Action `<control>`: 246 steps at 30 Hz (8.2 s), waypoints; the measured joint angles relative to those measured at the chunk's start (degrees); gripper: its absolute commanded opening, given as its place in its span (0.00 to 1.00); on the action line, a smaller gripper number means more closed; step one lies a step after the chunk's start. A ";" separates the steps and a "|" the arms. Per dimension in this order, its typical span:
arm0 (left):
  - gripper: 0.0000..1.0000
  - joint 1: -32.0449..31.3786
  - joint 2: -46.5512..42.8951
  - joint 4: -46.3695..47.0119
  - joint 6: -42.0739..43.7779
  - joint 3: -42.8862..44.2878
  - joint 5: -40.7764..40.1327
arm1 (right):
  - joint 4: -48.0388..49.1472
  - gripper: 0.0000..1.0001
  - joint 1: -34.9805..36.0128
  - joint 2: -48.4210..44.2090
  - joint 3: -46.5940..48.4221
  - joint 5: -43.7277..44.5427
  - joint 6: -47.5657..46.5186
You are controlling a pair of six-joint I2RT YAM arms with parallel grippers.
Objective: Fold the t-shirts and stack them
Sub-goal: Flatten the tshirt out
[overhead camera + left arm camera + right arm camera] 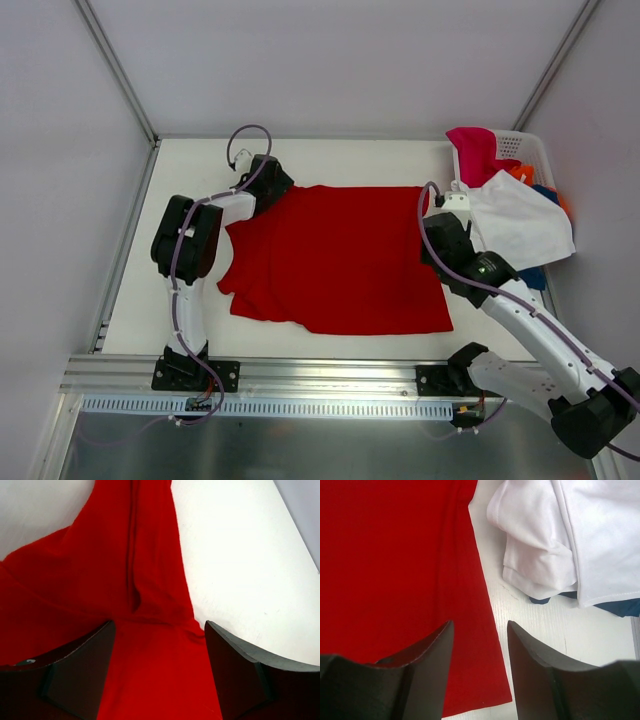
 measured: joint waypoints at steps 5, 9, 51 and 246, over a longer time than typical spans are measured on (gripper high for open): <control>0.72 0.02 0.94 -0.76 0.02 2.36 -0.55 | 0.72 0.50 0.00 1.18 -0.70 -0.04 0.04; 0.70 0.02 1.77 -1.42 0.11 4.17 -1.38 | 0.92 0.50 0.07 2.43 -0.92 -0.09 0.17; 0.03 0.07 7.23 -8.17 5.84 16.68 -3.41 | 5.25 0.45 0.35 8.72 -1.97 -0.50 0.13; 0.99 -14.01 1.01 -31.87 9.86 17.07 -12.46 | 4.96 0.95 24.00 25.64 -8.17 -2.32 22.18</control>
